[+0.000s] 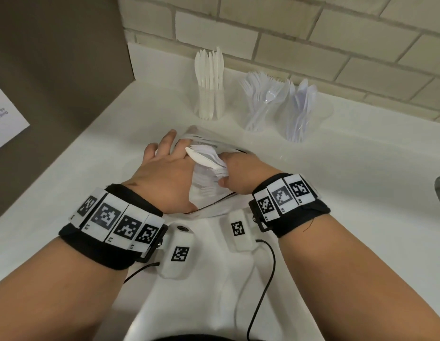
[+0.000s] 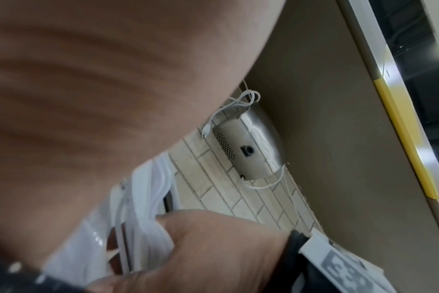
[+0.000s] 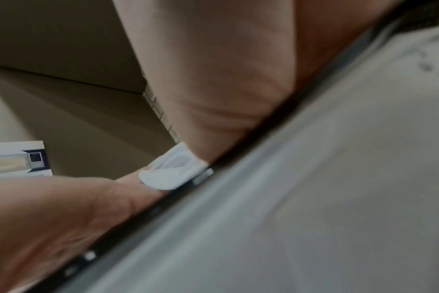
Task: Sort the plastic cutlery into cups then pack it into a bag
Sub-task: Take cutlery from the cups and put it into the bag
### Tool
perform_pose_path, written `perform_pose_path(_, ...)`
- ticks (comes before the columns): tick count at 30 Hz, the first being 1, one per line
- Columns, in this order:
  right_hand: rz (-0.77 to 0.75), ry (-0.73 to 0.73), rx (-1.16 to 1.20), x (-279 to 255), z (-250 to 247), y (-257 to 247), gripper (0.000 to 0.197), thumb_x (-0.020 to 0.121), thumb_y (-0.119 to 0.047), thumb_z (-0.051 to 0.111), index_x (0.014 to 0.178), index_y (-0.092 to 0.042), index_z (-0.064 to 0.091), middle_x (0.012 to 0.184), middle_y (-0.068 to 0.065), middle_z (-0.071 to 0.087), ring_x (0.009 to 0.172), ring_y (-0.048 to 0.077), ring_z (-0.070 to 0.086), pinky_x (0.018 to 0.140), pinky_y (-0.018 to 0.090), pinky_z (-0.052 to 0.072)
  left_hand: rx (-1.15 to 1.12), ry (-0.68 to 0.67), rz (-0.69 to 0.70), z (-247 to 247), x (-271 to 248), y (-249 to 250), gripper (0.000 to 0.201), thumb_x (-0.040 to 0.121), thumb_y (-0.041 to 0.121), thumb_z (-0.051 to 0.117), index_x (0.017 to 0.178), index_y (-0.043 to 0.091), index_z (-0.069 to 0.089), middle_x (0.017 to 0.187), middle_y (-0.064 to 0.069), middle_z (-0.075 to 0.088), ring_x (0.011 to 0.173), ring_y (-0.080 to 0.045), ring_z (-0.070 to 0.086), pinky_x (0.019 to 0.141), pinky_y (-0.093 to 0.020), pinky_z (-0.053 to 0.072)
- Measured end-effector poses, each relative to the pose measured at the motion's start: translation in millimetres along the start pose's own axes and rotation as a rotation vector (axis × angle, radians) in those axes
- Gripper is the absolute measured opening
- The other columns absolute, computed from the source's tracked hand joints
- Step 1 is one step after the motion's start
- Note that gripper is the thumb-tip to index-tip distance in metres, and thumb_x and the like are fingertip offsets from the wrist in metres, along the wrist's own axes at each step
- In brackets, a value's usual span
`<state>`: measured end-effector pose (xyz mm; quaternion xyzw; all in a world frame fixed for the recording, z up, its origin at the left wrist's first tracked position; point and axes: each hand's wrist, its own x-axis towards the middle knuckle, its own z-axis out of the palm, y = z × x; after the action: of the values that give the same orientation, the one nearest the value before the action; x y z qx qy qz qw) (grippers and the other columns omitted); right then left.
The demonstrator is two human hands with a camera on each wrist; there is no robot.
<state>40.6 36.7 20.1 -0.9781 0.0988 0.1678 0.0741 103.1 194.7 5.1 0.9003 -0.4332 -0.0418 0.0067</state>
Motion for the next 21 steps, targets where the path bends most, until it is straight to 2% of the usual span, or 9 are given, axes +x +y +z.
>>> perform_pose_path(2,0.014,-0.07,-0.026,1.6,-1.1,1.1,0.044,0.092,-0.041,0.056,0.123,-0.01,0.053,0.121,0.008,0.061,0.111,0.026,0.057,0.096,0.034,0.044,0.024,-0.071,-0.012,-4.2,0.9,-0.1,0.107,0.062,0.07,0.061,0.148,0.04,0.004,0.154,0.005,-0.001,0.144,-0.029,-0.016,0.114,-0.046,0.004)
perform_pose_path(4,0.02,-0.108,0.049,1.2,-2.6,2.9,0.043,0.093,-0.043,0.054,0.116,-0.006,0.058,0.114,0.011,0.063,0.103,0.027,0.059,0.087,0.031,0.046,0.057,-0.161,-0.023,-7.6,0.3,-0.3,0.098,0.065,0.069,0.059,0.147,0.039,0.014,0.155,0.005,-0.001,0.143,-0.031,-0.018,0.114,-0.049,0.002)
perform_pose_path(6,0.02,-0.066,0.121,-0.1,-3.6,4.6,0.037,0.095,-0.037,0.052,0.111,-0.005,0.06,0.11,0.013,0.064,0.098,0.027,0.06,0.08,0.029,0.043,0.085,-0.223,-0.03,-9.2,-1.7,0.4,0.089,0.067,0.066,0.062,0.144,0.036,0.028,0.156,0.005,-0.002,0.143,-0.033,-0.018,0.114,-0.053,0.001)
perform_pose_path(8,0.028,-0.009,0.108,0.3,-3.4,4.9,0.029,0.095,-0.027,0.052,0.113,-0.006,0.059,0.112,0.013,0.063,0.101,0.028,0.059,0.077,0.026,0.04,0.092,-0.252,-0.046,-9.5,-2.9,2.4,0.086,0.066,0.065,0.064,0.141,0.034,0.035,0.157,0.005,-0.004,0.143,-0.033,-0.018,0.114,-0.055,0.002)
perform_pose_path(10,0.047,0.01,0.045,1.0,-2.8,1.9,0.029,0.094,-0.024,0.051,0.117,-0.007,0.057,0.114,0.011,0.062,0.104,0.028,0.059,0.079,0.027,0.041,0.09,-0.254,-0.056,-8.7,-2.2,4.4,0.089,0.065,0.066,0.064,0.142,0.032,0.035,0.156,0.004,0.0,0.143,-0.034,-0.018,0.114,-0.057,0.002)
perform_pose_path(13,0.031,-0.032,-0.039,5.4,-0.6,-1.2,0.032,0.093,-0.03,0.051,0.118,-0.011,0.055,0.113,0.007,0.062,0.104,0.027,0.059,0.088,0.031,0.045,0.08,-0.217,-0.064,-5.7,-0.9,4.7,0.093,0.064,0.067,0.064,0.143,0.029,0.032,0.153,0.002,0.007,0.143,-0.034,-0.018,0.114,-0.057,0.003)
perform_pose_path(17,0.028,-0.113,0.02,6.4,0.0,-0.3,0.016,0.086,-0.026,0.061,0.093,-0.013,0.054,0.092,0.005,0.056,0.085,0.024,0.055,0.073,0.028,0.042,0.065,-0.184,-0.059,-1.5,-0.3,3.9,0.093,0.064,0.066,0.064,0.142,0.03,0.03,0.153,0.002,0.009,0.143,-0.035,-0.017,0.113,-0.058,0.004)
perform_pose_path(21,0.023,-0.127,0.076,3.9,-1.3,0.8,0.013,0.085,-0.022,0.062,0.089,-0.014,0.054,0.089,0.004,0.056,0.082,0.022,0.054,0.07,0.026,0.039,0.04,-0.151,-0.052,1.8,-1.4,3.2,0.097,0.064,0.067,0.063,0.144,0.027,0.025,0.153,0.003,0.009,0.144,-0.035,-0.017,0.113,-0.058,0.004)
